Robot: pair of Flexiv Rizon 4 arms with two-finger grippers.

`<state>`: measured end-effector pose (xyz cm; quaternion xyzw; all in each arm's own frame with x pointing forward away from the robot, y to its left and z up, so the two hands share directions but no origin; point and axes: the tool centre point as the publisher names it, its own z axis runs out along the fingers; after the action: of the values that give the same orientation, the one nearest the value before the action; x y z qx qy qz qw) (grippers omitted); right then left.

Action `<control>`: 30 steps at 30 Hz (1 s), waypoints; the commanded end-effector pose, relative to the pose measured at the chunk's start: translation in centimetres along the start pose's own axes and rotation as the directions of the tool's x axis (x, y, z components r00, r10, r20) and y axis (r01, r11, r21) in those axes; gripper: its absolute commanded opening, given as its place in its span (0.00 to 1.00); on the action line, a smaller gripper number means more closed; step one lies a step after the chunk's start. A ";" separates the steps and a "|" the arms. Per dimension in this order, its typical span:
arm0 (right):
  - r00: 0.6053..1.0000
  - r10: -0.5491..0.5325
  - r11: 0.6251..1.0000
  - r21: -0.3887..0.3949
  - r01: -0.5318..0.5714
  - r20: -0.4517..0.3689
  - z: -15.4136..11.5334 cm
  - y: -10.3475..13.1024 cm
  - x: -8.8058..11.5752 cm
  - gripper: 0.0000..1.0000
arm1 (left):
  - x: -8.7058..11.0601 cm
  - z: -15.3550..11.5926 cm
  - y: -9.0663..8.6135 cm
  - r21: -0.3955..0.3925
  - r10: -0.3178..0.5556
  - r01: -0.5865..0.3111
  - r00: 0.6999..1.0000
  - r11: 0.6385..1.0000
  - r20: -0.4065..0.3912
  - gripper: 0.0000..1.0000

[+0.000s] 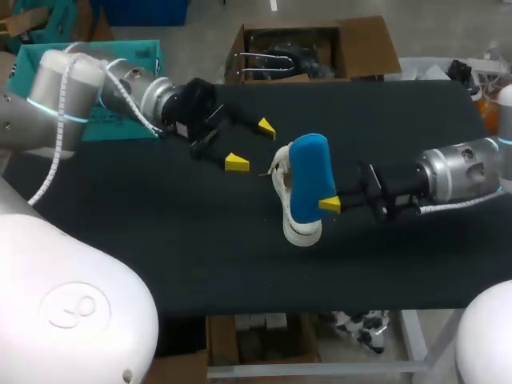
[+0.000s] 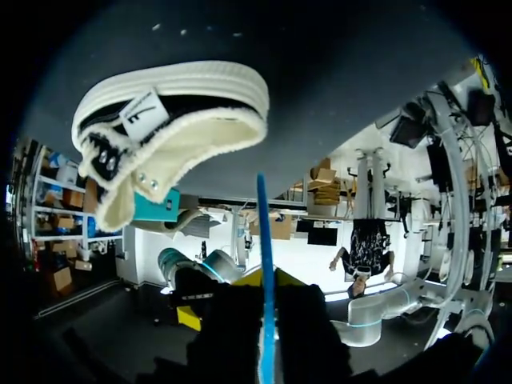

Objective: Open the shoe tongue, take the insole out of the shoe, put the insole back into the shoe, and pack the shoe into the shoebox

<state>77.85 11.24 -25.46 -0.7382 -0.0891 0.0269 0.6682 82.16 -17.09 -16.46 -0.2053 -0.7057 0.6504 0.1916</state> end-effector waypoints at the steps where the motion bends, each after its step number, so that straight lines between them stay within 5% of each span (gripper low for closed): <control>1: 1.000 0.001 1.000 0.005 -0.001 0.004 -0.1 0.1 0.1 0.00 | -0.5 -0.2 -0.5 -0.022 -0.002 -0.001 0.995 1.000 -0.101 1.00; 5: 1.000 -0.021 1.000 -0.005 0.021 0.008 0.0 -0.4 0.0 0.00 | -0.5 -0.2 -0.5 -0.022 -0.002 -0.001 0.995 1.000 -0.101 1.00; 13: 0.993 -0.110 0.994 0.023 0.109 0.048 0.3 -2.0 -2.4 0.00 | -2.8 -2.5 0.1 -0.118 0.087 -0.120 0.963 0.986 -0.256 1.00; 21: 0.978 -0.131 0.991 0.055 0.124 0.164 1.3 -2.4 -4.0 0.00 | -3.1 -2.6 1.1 -0.134 0.077 -0.161 0.872 0.978 -0.484 1.00; 30: 0.953 -0.186 0.981 0.091 0.169 0.240 1.6 -3.1 -5.0 0.00 | -3.4 -2.6 3.0 -0.148 0.056 -0.145 0.872 0.978 -0.487 1.00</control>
<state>71.88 12.33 -22.85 -0.7021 -0.2232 0.0533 0.6740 85.86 -16.52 -18.56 -0.3685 -0.7100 0.5484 0.2436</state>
